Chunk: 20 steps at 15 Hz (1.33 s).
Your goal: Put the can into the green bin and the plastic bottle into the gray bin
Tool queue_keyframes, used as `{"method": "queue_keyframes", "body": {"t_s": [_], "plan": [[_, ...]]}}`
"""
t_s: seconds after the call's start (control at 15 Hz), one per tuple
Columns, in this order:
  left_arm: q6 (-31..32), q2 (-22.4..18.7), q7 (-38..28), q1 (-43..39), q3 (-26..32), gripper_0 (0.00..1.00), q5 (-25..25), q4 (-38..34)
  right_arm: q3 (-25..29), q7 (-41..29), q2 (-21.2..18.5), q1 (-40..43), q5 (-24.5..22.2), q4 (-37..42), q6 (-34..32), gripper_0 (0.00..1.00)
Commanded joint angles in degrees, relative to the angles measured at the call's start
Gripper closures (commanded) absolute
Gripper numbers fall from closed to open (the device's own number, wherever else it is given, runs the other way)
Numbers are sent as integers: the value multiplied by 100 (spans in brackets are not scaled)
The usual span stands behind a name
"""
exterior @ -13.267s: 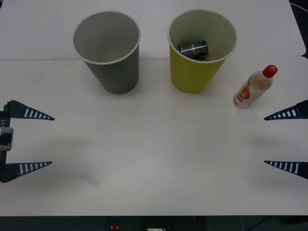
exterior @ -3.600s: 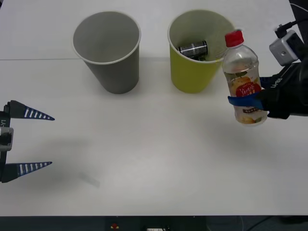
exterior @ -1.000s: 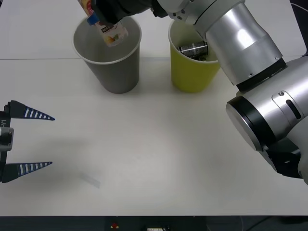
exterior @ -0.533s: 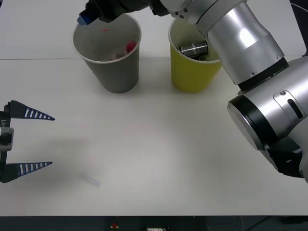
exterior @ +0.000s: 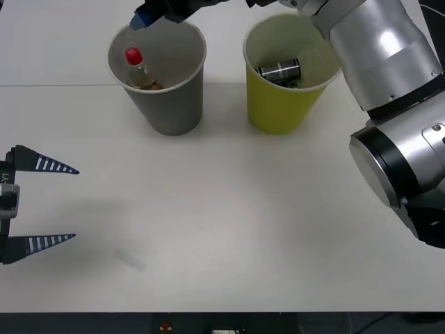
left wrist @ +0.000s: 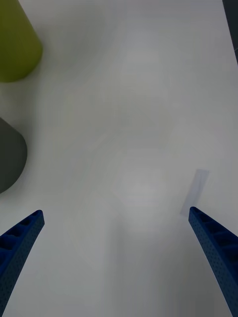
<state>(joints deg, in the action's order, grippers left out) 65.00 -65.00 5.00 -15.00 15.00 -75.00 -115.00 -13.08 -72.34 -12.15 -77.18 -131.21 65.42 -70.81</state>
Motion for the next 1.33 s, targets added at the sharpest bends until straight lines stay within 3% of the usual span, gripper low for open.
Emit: {"method": "queue_keyframes", "body": {"t_s": [0.07, 0.33, 0.53, 1.33], "plan": [[0, 0, 0, 0, 0, 0, 0, 0, 165, 1, -209, 388, 7, 823, -521, 0], [0, 0, 0, 0, 0, 0, 0, 0, 332, 1, -543, 968, 139, 2053, -1145, 0], [0, 0, 0, 0, 0, 0, 0, 0, 534, 299, -842, 1486, 579, 2765, -1277, 0], [0, 0, 0, 0, 0, 0, 0, 0, 1941, 2505, -2591, 4044, 3523, 4532, -1312, 0]]}}
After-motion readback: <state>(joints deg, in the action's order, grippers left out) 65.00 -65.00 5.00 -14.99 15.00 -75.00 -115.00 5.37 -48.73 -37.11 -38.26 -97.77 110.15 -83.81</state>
